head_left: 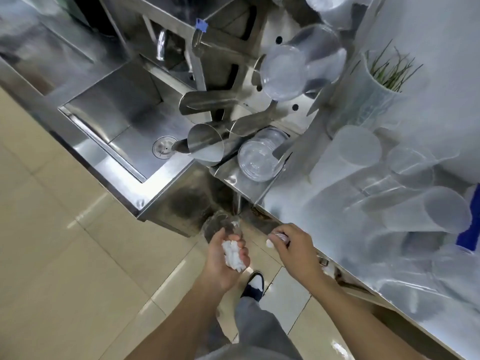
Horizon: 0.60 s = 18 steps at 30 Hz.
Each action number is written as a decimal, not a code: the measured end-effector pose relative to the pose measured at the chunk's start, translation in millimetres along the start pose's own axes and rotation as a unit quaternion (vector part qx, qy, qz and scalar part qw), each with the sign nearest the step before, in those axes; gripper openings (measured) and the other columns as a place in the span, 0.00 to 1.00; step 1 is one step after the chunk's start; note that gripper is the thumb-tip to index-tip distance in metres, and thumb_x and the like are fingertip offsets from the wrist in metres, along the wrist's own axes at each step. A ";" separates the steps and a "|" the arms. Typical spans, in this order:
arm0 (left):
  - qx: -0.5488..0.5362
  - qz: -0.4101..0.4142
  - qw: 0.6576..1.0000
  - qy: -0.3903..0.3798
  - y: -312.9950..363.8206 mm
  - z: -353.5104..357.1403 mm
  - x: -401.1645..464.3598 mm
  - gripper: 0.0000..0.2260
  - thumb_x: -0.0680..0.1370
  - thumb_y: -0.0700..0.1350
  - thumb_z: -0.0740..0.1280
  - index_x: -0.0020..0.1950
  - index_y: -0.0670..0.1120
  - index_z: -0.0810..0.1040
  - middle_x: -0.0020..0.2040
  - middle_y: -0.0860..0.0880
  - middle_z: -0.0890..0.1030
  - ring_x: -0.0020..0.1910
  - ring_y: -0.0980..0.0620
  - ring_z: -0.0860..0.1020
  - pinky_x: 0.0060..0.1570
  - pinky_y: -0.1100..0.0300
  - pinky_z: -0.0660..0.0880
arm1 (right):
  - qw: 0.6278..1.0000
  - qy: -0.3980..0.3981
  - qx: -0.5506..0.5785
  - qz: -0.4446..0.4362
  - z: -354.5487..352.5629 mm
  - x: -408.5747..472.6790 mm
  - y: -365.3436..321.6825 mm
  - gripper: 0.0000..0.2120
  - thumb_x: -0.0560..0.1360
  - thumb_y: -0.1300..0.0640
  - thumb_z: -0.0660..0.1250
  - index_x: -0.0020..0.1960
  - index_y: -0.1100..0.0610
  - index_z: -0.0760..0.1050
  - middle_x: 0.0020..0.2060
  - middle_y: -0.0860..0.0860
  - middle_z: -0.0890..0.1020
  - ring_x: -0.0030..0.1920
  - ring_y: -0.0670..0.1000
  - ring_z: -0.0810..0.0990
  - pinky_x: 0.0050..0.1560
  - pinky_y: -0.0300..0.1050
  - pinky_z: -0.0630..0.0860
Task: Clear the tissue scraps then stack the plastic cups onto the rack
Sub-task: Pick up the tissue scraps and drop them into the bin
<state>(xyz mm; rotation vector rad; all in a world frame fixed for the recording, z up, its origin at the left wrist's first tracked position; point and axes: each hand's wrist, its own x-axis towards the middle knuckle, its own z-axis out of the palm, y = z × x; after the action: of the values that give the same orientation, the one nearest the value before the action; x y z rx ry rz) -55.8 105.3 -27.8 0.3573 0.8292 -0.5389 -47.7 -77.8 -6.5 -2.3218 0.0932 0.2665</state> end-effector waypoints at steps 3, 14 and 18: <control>-0.020 0.012 1.000 0.014 21.6 -21.3 -5.4 0.20 0.81 0.54 0.58 0.37 0.41 0.76 0.26 0.45 0.78 0.22 0.49 0.77 0.24 0.63 0.76 | 1.000 -0.014 0.005 0.015 19.0 1.9 -21.0 0.07 0.75 0.53 0.69 0.43 0.56 0.79 0.35 0.49 0.83 0.38 0.50 0.80 0.40 0.45 0.76; -0.087 0.007 0.992 0.092 73.5 -85.5 -7.1 0.13 0.76 0.51 0.65 0.42 0.41 0.78 0.35 0.45 0.75 0.32 0.47 0.74 0.41 0.56 0.74 | 0.929 -0.079 0.254 0.258 110.8 15.3 -55.0 0.06 0.76 0.65 0.69 0.49 0.55 0.78 0.43 0.58 0.82 0.33 0.54 0.80 0.39 0.49 0.81; -0.093 0.002 0.992 0.080 83.6 -112.0 12.7 0.12 0.74 0.51 0.65 0.46 0.42 0.79 0.37 0.47 0.76 0.36 0.47 0.75 0.45 0.53 0.72 | 0.921 -0.077 0.253 0.287 141.9 19.9 -45.9 0.08 0.74 0.68 0.68 0.48 0.57 0.79 0.44 0.60 0.82 0.33 0.53 0.81 0.44 0.54 0.83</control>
<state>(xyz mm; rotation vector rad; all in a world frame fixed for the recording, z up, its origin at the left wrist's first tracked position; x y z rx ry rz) -67.1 224.9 -100.3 0.2322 1.0248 -0.4278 -44.6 56.6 -74.0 -1.7038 0.6874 0.6357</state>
